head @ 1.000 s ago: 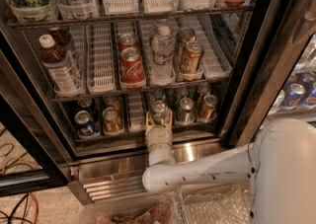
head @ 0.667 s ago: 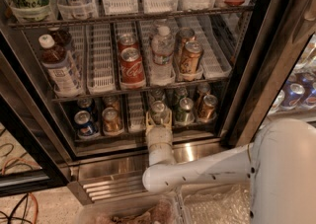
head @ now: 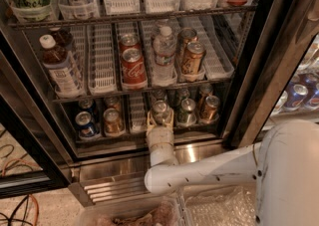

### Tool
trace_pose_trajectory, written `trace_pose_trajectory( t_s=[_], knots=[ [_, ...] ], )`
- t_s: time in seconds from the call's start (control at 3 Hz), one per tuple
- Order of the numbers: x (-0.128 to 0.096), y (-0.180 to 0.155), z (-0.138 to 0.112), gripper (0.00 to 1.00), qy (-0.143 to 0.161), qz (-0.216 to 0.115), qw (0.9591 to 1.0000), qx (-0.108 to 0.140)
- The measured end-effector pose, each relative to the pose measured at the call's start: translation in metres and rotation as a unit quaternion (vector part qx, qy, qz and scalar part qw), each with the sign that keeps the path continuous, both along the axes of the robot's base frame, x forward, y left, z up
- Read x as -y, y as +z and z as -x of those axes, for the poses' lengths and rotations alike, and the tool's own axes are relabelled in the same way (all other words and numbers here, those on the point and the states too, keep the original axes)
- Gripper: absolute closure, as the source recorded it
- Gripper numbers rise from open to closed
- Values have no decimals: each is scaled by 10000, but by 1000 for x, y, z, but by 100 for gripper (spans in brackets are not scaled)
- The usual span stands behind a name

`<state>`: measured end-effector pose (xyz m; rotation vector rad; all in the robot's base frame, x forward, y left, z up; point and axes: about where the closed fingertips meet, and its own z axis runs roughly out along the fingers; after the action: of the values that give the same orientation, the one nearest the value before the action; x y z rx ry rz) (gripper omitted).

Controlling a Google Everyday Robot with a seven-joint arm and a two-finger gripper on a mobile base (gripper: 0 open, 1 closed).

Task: Pick 7up can from bottom shelf of fridge

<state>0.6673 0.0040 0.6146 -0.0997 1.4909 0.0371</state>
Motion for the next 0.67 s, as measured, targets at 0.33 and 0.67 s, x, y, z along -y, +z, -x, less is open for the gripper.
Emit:
trace_pose_trajectory(
  t_s=[0.33, 0.67],
  knots=[
    [3, 24, 3, 100, 43, -2, 9997, 236],
    [8, 48, 12, 100, 100, 11, 9988, 481]
  ],
)
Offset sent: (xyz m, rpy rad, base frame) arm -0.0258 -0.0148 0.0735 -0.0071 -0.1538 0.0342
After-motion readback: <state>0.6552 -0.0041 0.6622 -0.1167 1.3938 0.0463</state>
